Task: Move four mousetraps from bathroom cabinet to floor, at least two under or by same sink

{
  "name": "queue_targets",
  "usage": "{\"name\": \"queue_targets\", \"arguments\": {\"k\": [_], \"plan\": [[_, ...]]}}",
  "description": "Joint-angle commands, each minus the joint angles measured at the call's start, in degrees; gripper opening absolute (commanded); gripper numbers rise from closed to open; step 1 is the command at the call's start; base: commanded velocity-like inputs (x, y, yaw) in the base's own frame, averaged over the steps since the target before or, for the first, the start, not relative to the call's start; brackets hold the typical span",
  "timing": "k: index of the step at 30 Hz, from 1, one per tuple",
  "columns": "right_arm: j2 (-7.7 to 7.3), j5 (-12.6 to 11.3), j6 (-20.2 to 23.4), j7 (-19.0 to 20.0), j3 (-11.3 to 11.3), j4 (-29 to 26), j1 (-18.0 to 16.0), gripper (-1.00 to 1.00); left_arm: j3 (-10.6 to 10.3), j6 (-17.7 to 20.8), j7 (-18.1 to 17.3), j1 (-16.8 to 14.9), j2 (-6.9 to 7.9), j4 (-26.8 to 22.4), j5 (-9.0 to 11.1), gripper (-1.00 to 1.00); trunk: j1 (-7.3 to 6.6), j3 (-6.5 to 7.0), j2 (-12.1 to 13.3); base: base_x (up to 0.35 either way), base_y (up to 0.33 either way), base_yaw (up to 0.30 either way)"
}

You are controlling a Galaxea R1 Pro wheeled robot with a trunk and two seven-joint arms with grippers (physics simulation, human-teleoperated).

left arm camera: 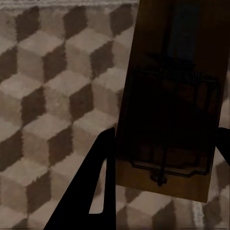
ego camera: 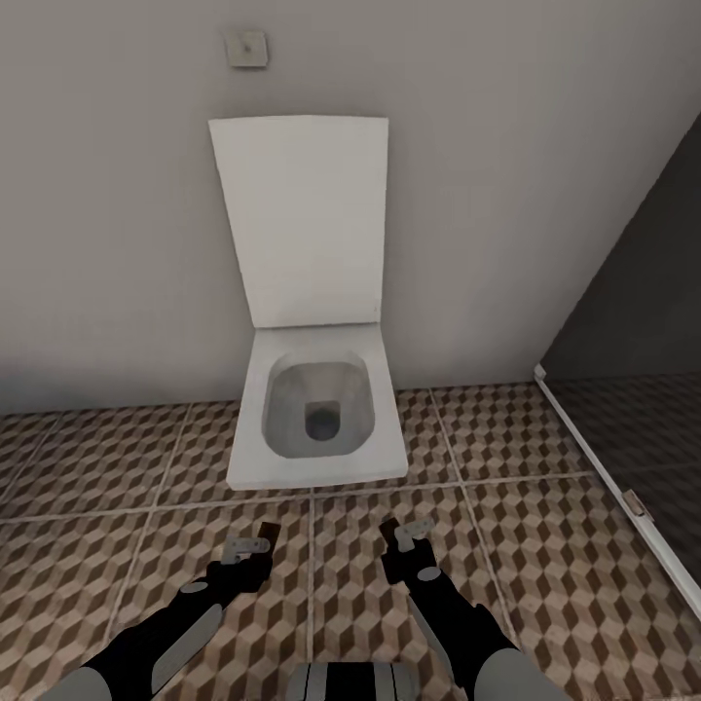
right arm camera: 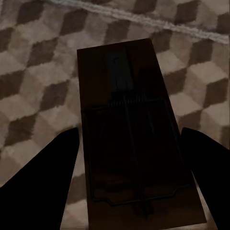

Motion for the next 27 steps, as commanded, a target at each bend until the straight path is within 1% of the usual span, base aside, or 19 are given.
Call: {"name": "queue_targets", "arguments": {"k": [1,27], "plan": [[-0.02,0.6,0.5,-0.3,0.2,-0.1,0.0,-1.00,-0.4,0.1,0.7,-0.1,0.08,-0.2,0.3,-1.00,0.01,-0.35,0.0,0.000,0.000,0.000],[-0.02,0.6,0.5,-0.3,0.2,-0.1,0.0,-1.00,-0.4,0.1,0.7,-0.1,0.08,-0.1,0.3,-1.00,0.68,-8.21,-0.4,0.000,0.000,0.000]]}}
